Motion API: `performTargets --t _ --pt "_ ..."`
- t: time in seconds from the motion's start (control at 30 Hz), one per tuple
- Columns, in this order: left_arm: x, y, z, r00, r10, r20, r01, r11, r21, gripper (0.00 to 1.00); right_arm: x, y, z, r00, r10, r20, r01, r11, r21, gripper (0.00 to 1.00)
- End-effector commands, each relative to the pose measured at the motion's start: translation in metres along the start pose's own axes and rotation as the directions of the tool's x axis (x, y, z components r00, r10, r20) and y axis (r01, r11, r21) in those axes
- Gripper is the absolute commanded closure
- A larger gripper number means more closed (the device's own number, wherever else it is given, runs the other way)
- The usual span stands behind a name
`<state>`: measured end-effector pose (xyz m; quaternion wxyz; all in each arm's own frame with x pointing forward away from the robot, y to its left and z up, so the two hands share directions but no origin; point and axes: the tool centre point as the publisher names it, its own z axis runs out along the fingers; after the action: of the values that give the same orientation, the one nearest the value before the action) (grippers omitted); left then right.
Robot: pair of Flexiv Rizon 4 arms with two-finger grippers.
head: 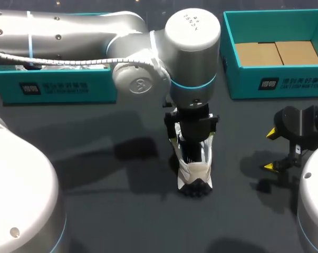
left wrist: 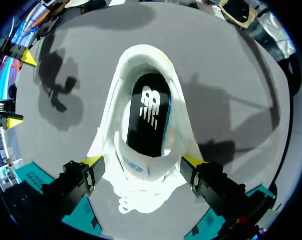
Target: Take the shoe out of the shoebox, open the shoe tongue, remove and reinsert the insole, then place the shoe into the shoebox
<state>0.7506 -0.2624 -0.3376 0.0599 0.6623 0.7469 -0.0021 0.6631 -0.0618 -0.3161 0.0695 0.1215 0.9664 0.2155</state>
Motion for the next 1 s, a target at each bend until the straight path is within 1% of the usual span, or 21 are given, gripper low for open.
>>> performTargets --t 0.03,0.1,0.23,0.27,0.3,0.33,0.4,0.47,0.5,0.57,0.6,0.63,0.73,0.83,0.93,1.0 --pt "0.005 0.011 -0.008 1.000 -0.004 0.008 0.004 1.000 0.006 0.00 0.002 0.000 -0.001 1.000 0.000 0.003 0.000 1.000 0.002 0.00" --pt "0.006 0.018 -0.012 1.000 -0.012 0.011 0.012 1.000 0.001 0.01 0.002 0.000 -0.001 1.000 0.000 0.003 0.000 1.000 0.002 0.00" --pt "0.006 0.028 -0.019 1.000 -0.021 0.014 0.021 1.000 -0.002 0.09 0.002 0.000 -0.001 1.000 0.000 0.003 0.000 1.000 0.002 0.00" --pt "0.006 0.032 -0.021 1.000 -0.027 0.017 0.027 1.000 0.003 0.13 0.002 0.000 -0.001 1.000 0.000 0.003 0.000 1.000 0.002 0.00" --pt "0.006 0.036 -0.024 0.999 -0.033 0.023 0.032 0.999 0.014 0.21 0.002 0.000 -0.001 1.000 0.000 0.003 0.000 1.000 0.002 0.00" --pt "0.006 0.039 -0.026 0.999 -0.034 0.025 0.034 0.999 0.025 0.26 0.002 0.000 -0.001 1.000 0.000 0.003 0.000 1.000 0.002 0.00" --pt "0.006 0.045 -0.031 0.999 -0.040 0.032 0.039 0.998 0.048 0.28 0.002 0.000 -0.001 1.000 0.000 0.003 0.000 1.000 0.002 0.00" --pt "0.006 0.049 -0.035 0.998 -0.046 0.032 0.044 0.998 0.052 0.42 0.002 0.000 -0.001 1.000 0.000 0.003 0.000 1.000 0.002 0.00" --pt "0.006 0.052 -0.036 0.998 -0.049 0.034 0.047 0.997 0.057 0.44 0.002 0.000 -0.001 1.000 0.000 0.003 0.000 1.000 0.002 0.00" --pt "0.007 0.055 -0.040 0.998 -0.048 0.037 0.045 0.997 0.070 0.51 0.002 0.000 -0.001 1.000 0.000 0.003 0.000 1.000 0.002 0.00" --pt "0.007 0.057 -0.041 0.998 -0.050 0.036 0.048 0.997 0.068 0.51 0.002 0.000 -0.001 1.000 0.000 0.003 0.000 1.000 0.002 0.00" --pt "0.007 0.058 -0.043 0.998 -0.049 0.039 0.046 0.995 0.084 0.51 0.002 0.000 -0.001 1.000 0.000 0.003 0.000 1.000 0.002 0.00" --pt "0.008 0.058 -0.047 0.998 -0.043 0.046 0.038 0.993 0.109 0.55 0.002 0.000 -0.001 1.000 0.000 0.003 0.000 1.000 0.002 0.00" --pt "0.008 0.053 -0.050 0.998 -0.029 0.050 0.022 0.992 0.128 0.55 0.002 0.000 -0.001 1.000 0.000 0.003 0.000 1.000 0.002 0.00" --pt "0.008 0.044 -0.052 0.999 -0.025 0.046 0.018 0.990 0.141 0.56 0.002 0.000 -0.001 1.000 0.000 0.003 0.000 1.000 0.002 0.00" --pt "0.009 0.037 -0.051 0.999 -0.006 0.050 -0.003 0.986 0.165 0.56 0.002 0.000 -0.001 1.000 0.000 0.003 0.000 1.000 0.002 0.00"
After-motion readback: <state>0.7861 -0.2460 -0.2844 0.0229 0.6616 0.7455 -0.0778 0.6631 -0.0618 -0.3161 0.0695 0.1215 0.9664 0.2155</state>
